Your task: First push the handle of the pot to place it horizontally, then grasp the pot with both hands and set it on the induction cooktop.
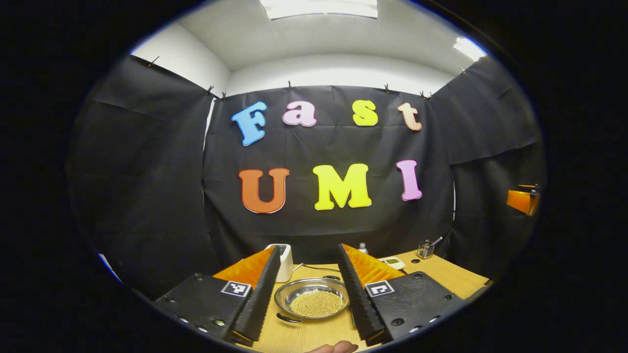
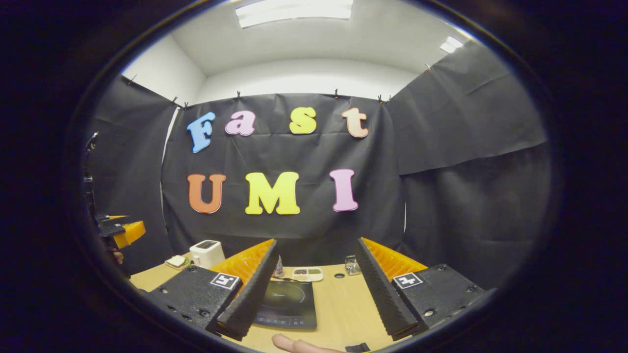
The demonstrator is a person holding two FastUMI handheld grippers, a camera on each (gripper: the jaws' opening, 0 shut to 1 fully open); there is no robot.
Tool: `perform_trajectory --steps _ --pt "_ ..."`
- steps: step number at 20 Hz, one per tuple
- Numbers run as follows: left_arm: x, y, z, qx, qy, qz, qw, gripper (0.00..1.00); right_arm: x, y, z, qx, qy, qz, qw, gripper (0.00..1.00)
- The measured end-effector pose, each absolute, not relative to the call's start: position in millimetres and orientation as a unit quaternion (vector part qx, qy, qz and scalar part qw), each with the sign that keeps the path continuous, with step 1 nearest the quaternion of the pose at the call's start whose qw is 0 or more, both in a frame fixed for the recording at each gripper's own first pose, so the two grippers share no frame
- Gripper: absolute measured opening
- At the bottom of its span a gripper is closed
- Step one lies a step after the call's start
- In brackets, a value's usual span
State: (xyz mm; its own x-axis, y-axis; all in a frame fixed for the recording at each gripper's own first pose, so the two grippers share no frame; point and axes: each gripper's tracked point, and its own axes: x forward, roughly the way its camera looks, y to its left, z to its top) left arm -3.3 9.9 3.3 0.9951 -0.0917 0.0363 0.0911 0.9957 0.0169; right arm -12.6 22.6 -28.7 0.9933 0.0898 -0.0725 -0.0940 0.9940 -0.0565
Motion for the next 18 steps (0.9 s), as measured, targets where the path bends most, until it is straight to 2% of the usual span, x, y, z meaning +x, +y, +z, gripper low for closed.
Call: perform_trajectory --steps 1,3,4,7,12,16,17,18 --pt "-1.3 8.4 -1.8 0.013 -0.014 -0.053 0.998 0.56 -11.4 22.2 -28.3 -0.031 0.036 0.046 0.998 0.96" --pt "4.7 6.9 -9.8 0.013 -0.002 -0.06 0.998 0.27 -10.9 19.7 -28.1 -0.03 0.035 0.043 0.998 0.99" --pt "8.0 7.2 -17.7 0.012 0.011 -0.061 0.998 0.09 -9.7 20.4 -28.3 -0.03 0.035 0.043 0.998 0.99" --pt "21.2 17.1 -44.2 0.03 0.053 -0.045 0.997 0.0 -6.4 20.1 -32.2 -0.031 0.04 0.043 0.998 0.96" --pt "34.2 8.9 -96.6 0.053 0.126 -0.054 0.989 0.0 -2.8 20.7 -38.5 -0.03 0.047 0.043 0.998 0.99" --pt "42.9 4.1 -146.0 0.057 0.191 -0.059 0.978 0.0 -3.2 21.8 -42.1 -0.036 0.049 0.046 0.997 0.99" --pt "46.7 2.6 -159.5 0.056 0.208 -0.062 0.975 0.0 -3.0 21.8 -42.0 -0.038 0.049 0.046 0.997 0.96" --pt "49.6 0.1 -172.9 0.053 0.224 -0.065 0.971 0.0 -2.6 22.6 -43.6 -0.039 0.049 0.046 0.997 0.99"
